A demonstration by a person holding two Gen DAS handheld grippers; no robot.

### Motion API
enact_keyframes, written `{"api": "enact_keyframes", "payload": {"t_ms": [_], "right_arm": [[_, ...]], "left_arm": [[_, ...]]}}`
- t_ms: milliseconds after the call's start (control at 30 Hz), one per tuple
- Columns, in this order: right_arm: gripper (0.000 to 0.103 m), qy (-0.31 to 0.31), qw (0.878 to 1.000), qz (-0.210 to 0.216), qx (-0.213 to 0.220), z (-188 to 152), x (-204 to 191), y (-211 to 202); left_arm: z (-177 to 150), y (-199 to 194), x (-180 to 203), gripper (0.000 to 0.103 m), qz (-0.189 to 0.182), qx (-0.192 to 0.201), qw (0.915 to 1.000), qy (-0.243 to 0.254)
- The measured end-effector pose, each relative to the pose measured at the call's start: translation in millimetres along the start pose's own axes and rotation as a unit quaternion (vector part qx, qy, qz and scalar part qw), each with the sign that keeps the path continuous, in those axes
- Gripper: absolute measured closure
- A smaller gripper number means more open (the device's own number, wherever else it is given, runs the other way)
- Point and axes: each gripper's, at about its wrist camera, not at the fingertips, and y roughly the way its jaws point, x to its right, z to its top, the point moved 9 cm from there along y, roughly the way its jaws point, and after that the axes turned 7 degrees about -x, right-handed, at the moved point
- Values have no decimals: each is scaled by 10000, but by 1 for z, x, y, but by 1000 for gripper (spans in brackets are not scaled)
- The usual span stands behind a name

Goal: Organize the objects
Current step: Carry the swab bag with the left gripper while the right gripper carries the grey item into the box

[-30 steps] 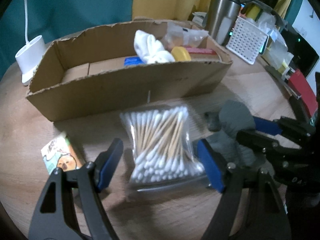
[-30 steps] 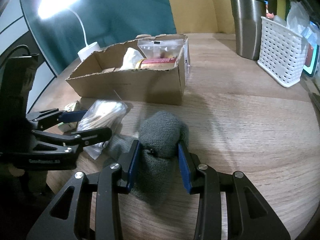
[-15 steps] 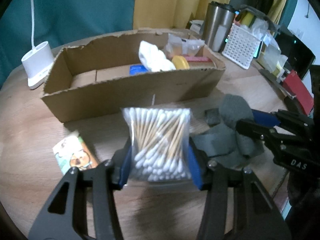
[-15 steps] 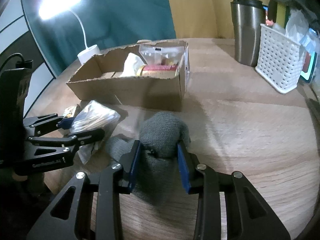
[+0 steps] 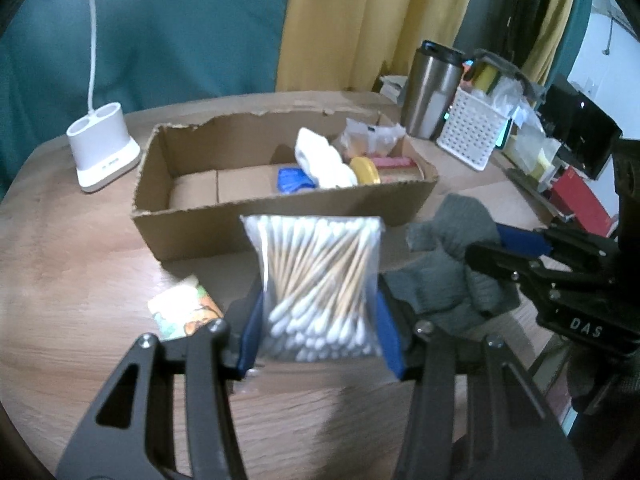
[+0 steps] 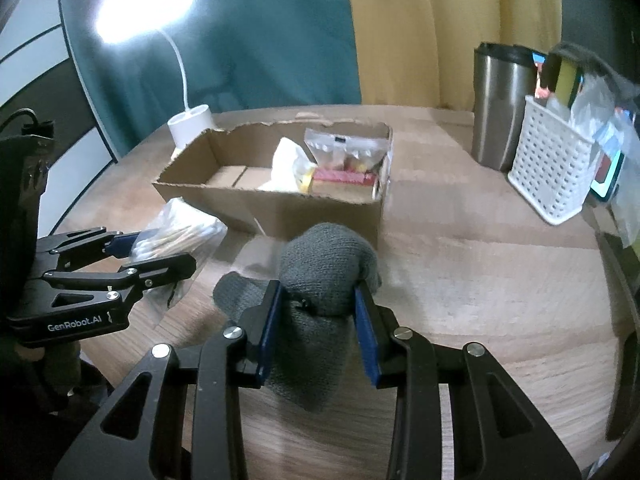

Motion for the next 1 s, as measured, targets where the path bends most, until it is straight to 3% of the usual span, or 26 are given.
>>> {"api": "enact_keyframes", "payload": {"t_ms": [1000], "right_arm": [[66, -530, 9979, -44, 376, 57, -60, -19]], "left_arm": [[21, -53, -59, 53, -29, 599, 9977, -321]]}}
